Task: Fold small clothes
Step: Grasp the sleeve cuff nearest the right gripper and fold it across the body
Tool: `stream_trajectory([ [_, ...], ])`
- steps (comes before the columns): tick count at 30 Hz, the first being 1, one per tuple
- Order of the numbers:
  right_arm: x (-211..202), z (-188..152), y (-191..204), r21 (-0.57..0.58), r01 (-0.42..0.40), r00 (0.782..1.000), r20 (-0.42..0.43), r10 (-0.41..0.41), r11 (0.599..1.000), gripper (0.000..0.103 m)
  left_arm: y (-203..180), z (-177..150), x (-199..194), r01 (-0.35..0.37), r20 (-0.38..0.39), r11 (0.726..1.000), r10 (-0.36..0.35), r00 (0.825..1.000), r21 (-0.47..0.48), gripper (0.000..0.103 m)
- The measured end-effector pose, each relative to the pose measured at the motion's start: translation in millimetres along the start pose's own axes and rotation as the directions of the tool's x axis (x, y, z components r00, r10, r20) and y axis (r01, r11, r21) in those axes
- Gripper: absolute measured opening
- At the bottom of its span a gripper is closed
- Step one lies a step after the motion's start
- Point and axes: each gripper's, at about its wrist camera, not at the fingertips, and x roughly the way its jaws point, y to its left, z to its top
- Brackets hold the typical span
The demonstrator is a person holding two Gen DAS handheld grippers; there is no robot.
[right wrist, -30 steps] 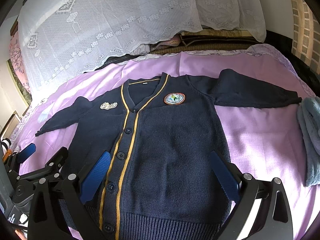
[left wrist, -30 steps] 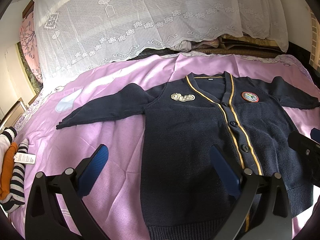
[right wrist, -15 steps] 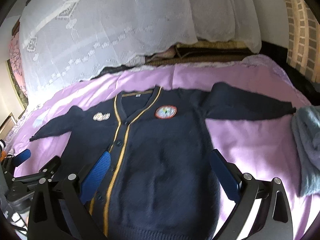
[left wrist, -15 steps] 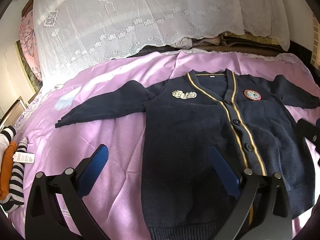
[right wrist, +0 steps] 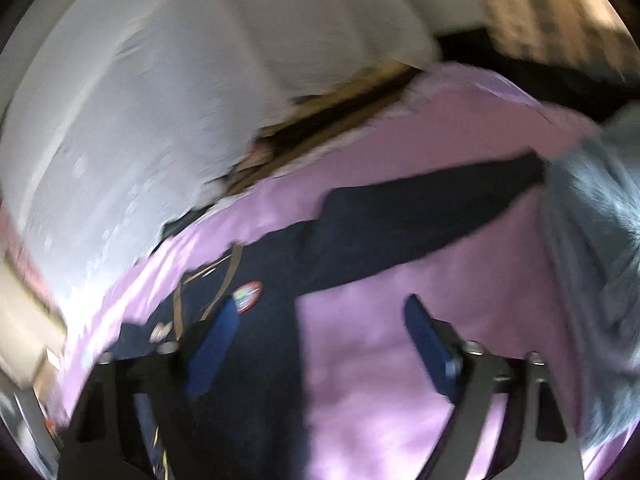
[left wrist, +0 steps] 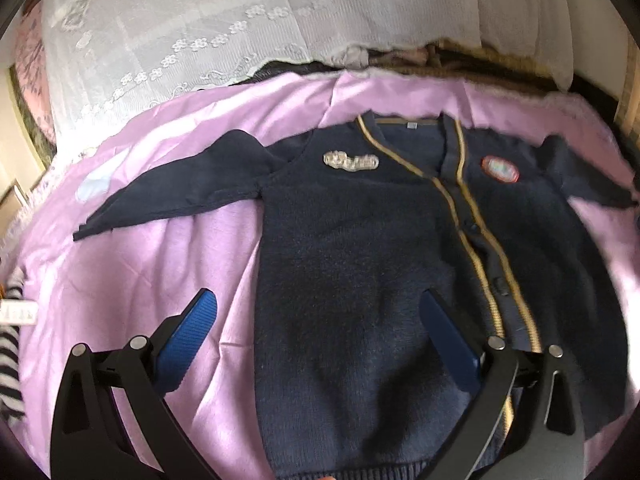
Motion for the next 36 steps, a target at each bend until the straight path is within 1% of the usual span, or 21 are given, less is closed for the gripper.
stream_trajectory([
  [1,4.8,4.7,-13.0,0.053,0.016,1.000,-0.020,-0.015,0.998,0.072,-4.0,2.6,3.3,-0.023,-0.012,1.000,0.023,1.000,0.018,0.099],
  [3,14.9,11.2,-30.6,0.128,0.027,0.998,-0.051,-0.020,0.991,0.072,-12.0,10.2,7.1,-0.060,-0.008,0.996,0.061,0.998,0.063,0.099],
  [5,24.6,15.2,-40.9,0.175,0.069,0.996,-0.066,-0.058,0.982,0.073,-14.4,19.0,7.7,-0.074,-0.003,0.993,0.074,0.997,0.087,0.099],
  [9,48.6,19.8,-55.6,0.277,0.118,0.989,-0.114,-0.090,0.954,0.073,-11.0,46.3,9.6,-0.024,-0.032,0.998,0.026,0.999,0.059,0.099],
  [11,64.2,23.8,-64.7,0.350,0.132,0.987,-0.132,-0.091,0.928,0.073,-11.8,59.4,10.3,0.009,-0.036,0.999,-0.008,0.999,0.031,0.099],
  [13,74.9,30.5,-74.0,0.405,0.150,0.987,-0.119,-0.111,0.902,0.072,-18.8,69.4,12.4,0.029,-0.034,0.999,-0.028,0.999,0.015,0.099],
  [16,82.1,42.5,-78.3,0.451,0.179,0.984,-0.077,-0.162,0.874,0.072,-42.8,81.6,18.9,0.049,-0.048,0.998,-0.047,0.998,0.036,0.099],
  [18,87.2,50.5,-86.4,0.493,0.193,0.980,-0.049,-0.194,0.848,0.068,-61.7,87.5,21.6,0.053,-0.049,0.997,-0.050,0.998,0.059,0.099],
  [20,90.9,56.6,-97.8,0.534,0.216,0.969,-0.018,-0.245,0.817,0.050,-80.5,91.2,25.6,0.049,-0.040,0.996,-0.046,0.998,0.076,0.099],
  [21,92.0,58.1,-103.1,0.543,0.222,0.965,-0.003,-0.262,0.810,0.046,-89.1,91.4,29.8,0.040,-0.033,0.996,-0.037,0.999,0.079,0.099],
  [22,91.2,58.7,-105.5,0.540,0.227,0.962,0.005,-0.273,0.810,0.037,-94.4,89.5,34.9,0.030,-0.030,0.996,-0.028,0.999,0.079,0.099],
  [23,91.4,59.3,-107.6,0.522,0.237,0.957,0.020,-0.289,0.820,0.032,-98.9,87.3,41.5,0.023,-0.034,0.996,-0.020,0.999,0.081,0.099],
  [24,92.8,59.6,-106.7,0.496,0.243,0.953,0.036,-0.299,0.834,0.030,-102.0,84.1,47.9,0.018,-0.044,0.996,-0.014,0.999,0.084,0.099],
  [25,92.9,58.8,-104.6,0.471,0.247,0.949,0.058,-0.309,0.847,0.021,-104.9,78.4,60.0,0.008,-0.065,0.996,-0.002,0.998,0.091,0.099],
  [26,91.3,59.1,-105.6,0.464,0.238,0.951,0.068,-0.303,0.853,0.011,-106.5,73.0,71.2,0.000,-0.092,0.995,0.009,0.996,0.099,0.099],
  [27,91.7,61.3,-103.9,0.466,0.209,0.957,0.082,-0.277,0.860,0.010,-105.0,69.6,79.4,0.014,-0.119,0.996,-0.003,0.993,0.092,0.099],
  [28,88.2,65.3,-102.4,0.462,0.171,0.962,0.111,-0.248,0.870,0.009,-101.1,70.3,80.5,0.036,-0.126,0.997,-0.027,0.992,0.070,0.099],
  [30,78.3,71.3,-96.7,0.434,0.129,0.964,0.157,-0.216,0.892,0.009,-91.6,72.5,78.6,0.073,-0.123,0.997,-0.068,0.990,0.032,0.099],
  [32,70.1,76.3,-93.0,0.426,0.087,0.965,0.189,-0.183,0.900,0.009,-88.4,70.6,82.1,0.091,-0.135,0.996,-0.087,0.987,0.023,0.099],
  [34,66.0,81.2,-90.4,0.424,0.057,0.968,0.198,-0.154,0.904,0.009,-86.7,70.8,82.5,0.100,-0.134,0.995,-0.097,0.986,0.018,0.099],
  [36,64.2,84.8,-92.5,0.426,0.051,0.974,0.180,-0.140,0.903,0.009,-87.1,69.9,82.7,0.102,-0.131,0.995,-0.098,0.986,0.021,0.099],
])
